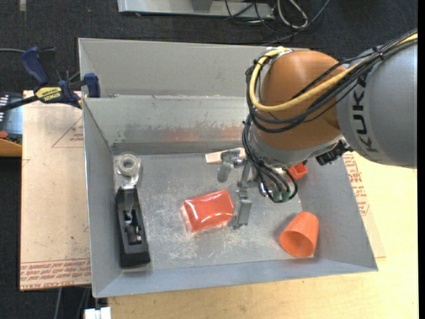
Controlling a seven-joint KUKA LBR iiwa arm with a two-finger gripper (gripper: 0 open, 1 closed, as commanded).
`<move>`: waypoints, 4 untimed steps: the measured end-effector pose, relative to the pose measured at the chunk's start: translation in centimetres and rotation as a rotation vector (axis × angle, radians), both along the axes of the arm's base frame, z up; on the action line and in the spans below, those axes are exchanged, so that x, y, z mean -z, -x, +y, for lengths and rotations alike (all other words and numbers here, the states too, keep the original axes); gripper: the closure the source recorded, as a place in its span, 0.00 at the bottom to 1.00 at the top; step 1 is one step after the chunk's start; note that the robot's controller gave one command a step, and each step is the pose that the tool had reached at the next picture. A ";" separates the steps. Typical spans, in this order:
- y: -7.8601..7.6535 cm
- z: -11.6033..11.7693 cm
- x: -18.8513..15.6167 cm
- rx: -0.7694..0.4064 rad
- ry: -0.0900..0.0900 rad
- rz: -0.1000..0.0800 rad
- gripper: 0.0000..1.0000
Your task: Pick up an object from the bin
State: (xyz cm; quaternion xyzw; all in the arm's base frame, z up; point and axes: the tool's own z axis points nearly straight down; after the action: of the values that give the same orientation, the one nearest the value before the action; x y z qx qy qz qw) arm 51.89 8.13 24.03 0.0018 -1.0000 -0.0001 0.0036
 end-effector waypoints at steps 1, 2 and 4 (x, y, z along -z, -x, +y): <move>-0.2 -0.1 -0.4 0.004 -0.001 -0.008 0.00; -3.7 -2.4 13.5 -0.175 -0.002 -0.012 0.00; -3.5 -1.8 14.1 -0.257 -0.004 -0.009 0.00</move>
Offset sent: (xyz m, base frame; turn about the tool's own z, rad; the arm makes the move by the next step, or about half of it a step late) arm 0.0441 -0.0308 -0.1703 -0.2185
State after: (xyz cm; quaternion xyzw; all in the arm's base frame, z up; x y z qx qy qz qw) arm 55.37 6.36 9.95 0.1301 -0.9915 -0.0014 -0.0007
